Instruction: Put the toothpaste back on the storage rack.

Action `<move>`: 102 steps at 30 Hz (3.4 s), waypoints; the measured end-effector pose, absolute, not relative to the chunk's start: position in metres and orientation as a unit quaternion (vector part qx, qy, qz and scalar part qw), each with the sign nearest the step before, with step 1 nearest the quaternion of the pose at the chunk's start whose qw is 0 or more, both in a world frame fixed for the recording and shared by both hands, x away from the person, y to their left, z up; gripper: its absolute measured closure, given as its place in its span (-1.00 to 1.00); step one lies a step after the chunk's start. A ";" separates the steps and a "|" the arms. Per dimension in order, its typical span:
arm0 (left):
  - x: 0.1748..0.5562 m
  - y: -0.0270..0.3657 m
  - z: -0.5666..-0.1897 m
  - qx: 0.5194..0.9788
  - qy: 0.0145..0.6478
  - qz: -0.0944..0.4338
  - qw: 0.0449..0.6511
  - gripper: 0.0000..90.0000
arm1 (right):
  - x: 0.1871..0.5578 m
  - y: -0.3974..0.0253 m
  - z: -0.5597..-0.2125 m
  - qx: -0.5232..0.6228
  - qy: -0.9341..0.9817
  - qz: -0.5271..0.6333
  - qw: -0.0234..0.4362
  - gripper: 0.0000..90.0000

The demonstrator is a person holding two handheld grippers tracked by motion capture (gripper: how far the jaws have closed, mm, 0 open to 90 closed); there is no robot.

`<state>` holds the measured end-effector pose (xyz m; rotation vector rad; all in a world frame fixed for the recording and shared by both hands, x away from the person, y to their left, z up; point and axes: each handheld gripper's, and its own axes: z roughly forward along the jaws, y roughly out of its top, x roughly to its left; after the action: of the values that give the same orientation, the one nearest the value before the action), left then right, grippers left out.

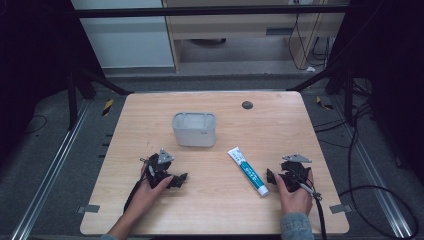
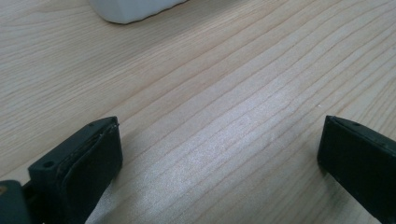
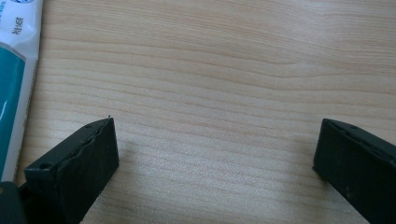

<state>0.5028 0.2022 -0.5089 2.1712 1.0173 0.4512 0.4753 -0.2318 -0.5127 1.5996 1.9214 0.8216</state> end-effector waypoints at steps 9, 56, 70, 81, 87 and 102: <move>0.503 0.202 -0.509 0.835 0.393 0.173 0.344 -1.00 | 0.475 -0.232 -0.513 0.588 0.706 0.305 0.250 -0.99; 0.504 0.202 -0.509 0.836 0.391 0.172 0.345 -1.00 | 0.495 -0.134 -0.443 0.448 0.842 0.234 0.190 -0.32; 0.504 0.202 -0.509 0.836 0.390 0.172 0.345 -1.00 | 0.520 -0.128 -0.444 0.462 0.843 0.232 0.147 -0.10; 0.504 0.202 -0.509 0.836 0.390 0.172 0.345 -1.00 | 0.533 -0.118 -0.461 0.474 0.845 0.213 0.128 -0.14; 0.504 0.202 -0.509 0.836 0.390 0.172 0.345 -1.00 | 0.537 -0.116 -0.467 0.477 0.846 0.207 0.120 -0.14; 0.504 0.202 -0.509 0.837 0.390 0.172 0.345 -1.00 | 0.541 -0.115 -0.472 0.478 0.849 0.198 0.103 -0.02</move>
<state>0.5043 0.2018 -0.5090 2.1724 1.0121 0.4460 0.5411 -0.1145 -0.4724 1.4115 2.5063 0.5844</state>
